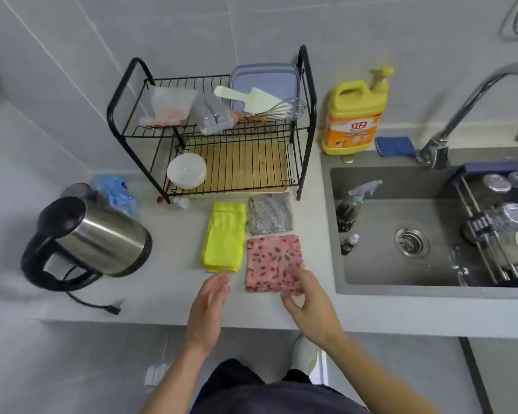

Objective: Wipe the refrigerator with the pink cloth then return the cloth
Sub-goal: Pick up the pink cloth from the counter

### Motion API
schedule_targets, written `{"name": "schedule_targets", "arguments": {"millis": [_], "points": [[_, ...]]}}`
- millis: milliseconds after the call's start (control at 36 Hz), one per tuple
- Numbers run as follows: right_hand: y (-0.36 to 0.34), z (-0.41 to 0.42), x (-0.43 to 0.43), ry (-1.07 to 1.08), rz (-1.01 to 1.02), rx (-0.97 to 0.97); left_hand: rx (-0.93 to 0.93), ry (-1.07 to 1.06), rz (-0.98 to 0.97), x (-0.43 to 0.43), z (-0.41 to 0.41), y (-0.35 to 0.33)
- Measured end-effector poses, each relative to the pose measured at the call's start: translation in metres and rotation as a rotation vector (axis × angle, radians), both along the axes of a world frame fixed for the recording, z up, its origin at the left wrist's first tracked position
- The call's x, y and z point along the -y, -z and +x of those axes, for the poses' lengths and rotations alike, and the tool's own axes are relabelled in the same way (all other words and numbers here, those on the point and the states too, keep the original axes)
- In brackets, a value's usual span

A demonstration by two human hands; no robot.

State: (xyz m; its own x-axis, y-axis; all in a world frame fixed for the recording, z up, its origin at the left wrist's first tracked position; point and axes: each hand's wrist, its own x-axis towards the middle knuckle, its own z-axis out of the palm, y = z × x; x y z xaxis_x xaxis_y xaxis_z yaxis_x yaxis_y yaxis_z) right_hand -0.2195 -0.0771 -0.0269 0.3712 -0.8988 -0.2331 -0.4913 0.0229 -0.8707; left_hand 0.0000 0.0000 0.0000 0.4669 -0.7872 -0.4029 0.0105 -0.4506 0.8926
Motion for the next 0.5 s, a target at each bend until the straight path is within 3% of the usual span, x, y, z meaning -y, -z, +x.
{"name": "schedule_targets", "arguments": {"millis": [139, 222, 306, 500], "points": [[0.022, 0.024, 0.028, -0.257, -0.109, -0.244, 0.046, 0.091, 0.03, 0.022, 0.0, 0.009], [0.04, 0.038, 0.036, -0.365, -0.141, -0.401, 0.242, 0.168, 0.081, 0.033, 0.007, 0.018], [0.056, 0.047, 0.038, -0.306, -0.101, -0.502, 0.516, 0.322, 0.096, 0.041, 0.02, 0.028], [0.059, 0.063, 0.029, -0.084, -0.252, -0.576, 0.773, 0.734, 0.131, 0.043, 0.043, 0.054]]}}
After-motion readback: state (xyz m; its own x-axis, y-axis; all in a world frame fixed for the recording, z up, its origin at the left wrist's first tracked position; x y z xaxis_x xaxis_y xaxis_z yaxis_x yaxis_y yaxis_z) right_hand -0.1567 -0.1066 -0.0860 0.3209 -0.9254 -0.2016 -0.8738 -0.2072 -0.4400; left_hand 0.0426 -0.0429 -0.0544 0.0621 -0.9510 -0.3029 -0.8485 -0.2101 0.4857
